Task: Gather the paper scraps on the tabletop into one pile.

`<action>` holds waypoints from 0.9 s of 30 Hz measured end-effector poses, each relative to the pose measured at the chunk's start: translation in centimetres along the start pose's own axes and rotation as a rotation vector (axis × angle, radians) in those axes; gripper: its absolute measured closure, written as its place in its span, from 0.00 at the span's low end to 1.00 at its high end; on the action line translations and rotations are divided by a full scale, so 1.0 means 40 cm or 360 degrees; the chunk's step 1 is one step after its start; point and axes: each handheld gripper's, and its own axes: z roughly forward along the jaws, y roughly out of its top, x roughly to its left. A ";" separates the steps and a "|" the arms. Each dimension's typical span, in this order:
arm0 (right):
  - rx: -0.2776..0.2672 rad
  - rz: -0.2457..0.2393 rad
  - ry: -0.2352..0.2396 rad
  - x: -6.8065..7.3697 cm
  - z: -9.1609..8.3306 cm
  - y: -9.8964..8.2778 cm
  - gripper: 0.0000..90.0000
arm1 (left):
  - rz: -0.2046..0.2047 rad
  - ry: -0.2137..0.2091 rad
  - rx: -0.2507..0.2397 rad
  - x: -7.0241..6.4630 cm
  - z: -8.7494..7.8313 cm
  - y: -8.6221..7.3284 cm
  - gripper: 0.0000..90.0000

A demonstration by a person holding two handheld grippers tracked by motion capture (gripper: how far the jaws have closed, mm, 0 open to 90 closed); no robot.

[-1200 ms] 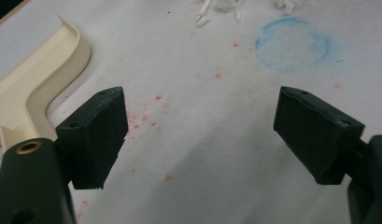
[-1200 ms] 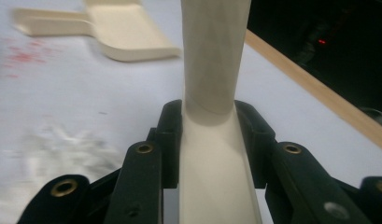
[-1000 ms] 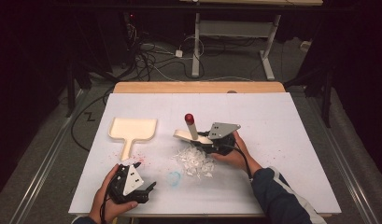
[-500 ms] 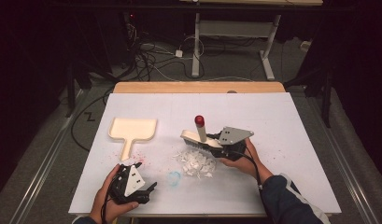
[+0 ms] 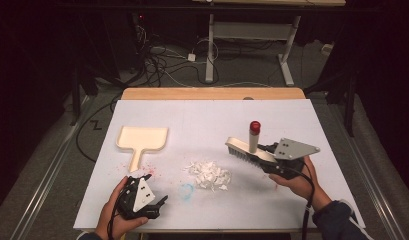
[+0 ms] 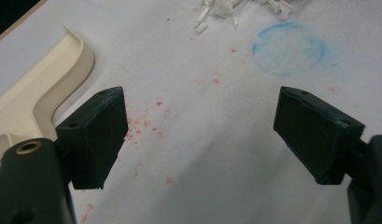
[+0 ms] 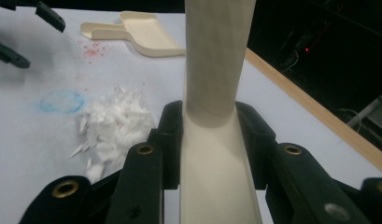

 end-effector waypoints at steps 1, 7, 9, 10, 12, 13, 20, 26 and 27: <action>0.0008 0.0007 -0.0011 0.001 -0.019 -0.005 0.75 | -0.0001 0.0003 0.0000 0.000 -0.001 0.000 0.19; 0.0065 0.0123 0.0012 0.013 -0.123 -0.031 0.75 | 0.0008 0.0005 0.0002 -0.001 -0.002 0.003 0.19; 0.0089 0.0154 0.0028 0.020 -0.152 -0.038 0.75 | 0.0011 0.0003 0.0005 -0.002 -0.001 0.003 0.19; 0.0104 0.0169 0.0031 0.024 -0.164 -0.041 0.75 | 0.0012 0.0002 0.0005 -0.002 -0.001 0.004 0.19; 0.0142 0.0193 0.0060 0.028 -0.184 -0.047 0.75 | 0.0012 -0.0002 0.0003 -0.002 0.000 0.005 0.19; 0.0159 0.0214 0.0074 0.030 -0.191 -0.052 0.75 | 0.0013 -0.0004 0.0003 -0.002 0.001 0.005 0.19; 0.0379 0.0386 0.0292 0.004 -0.157 -0.094 0.75 | 0.0015 -0.0022 0.0003 -0.002 0.009 0.013 0.19; 0.0479 0.0487 0.0302 -0.072 -0.089 -0.128 0.71 | 0.0009 -0.0059 0.0027 0.000 0.031 0.020 0.19; 0.0525 0.0470 0.0284 -0.088 -0.078 -0.130 0.67 | 0.0017 -0.0065 0.0032 -0.001 0.034 0.021 0.19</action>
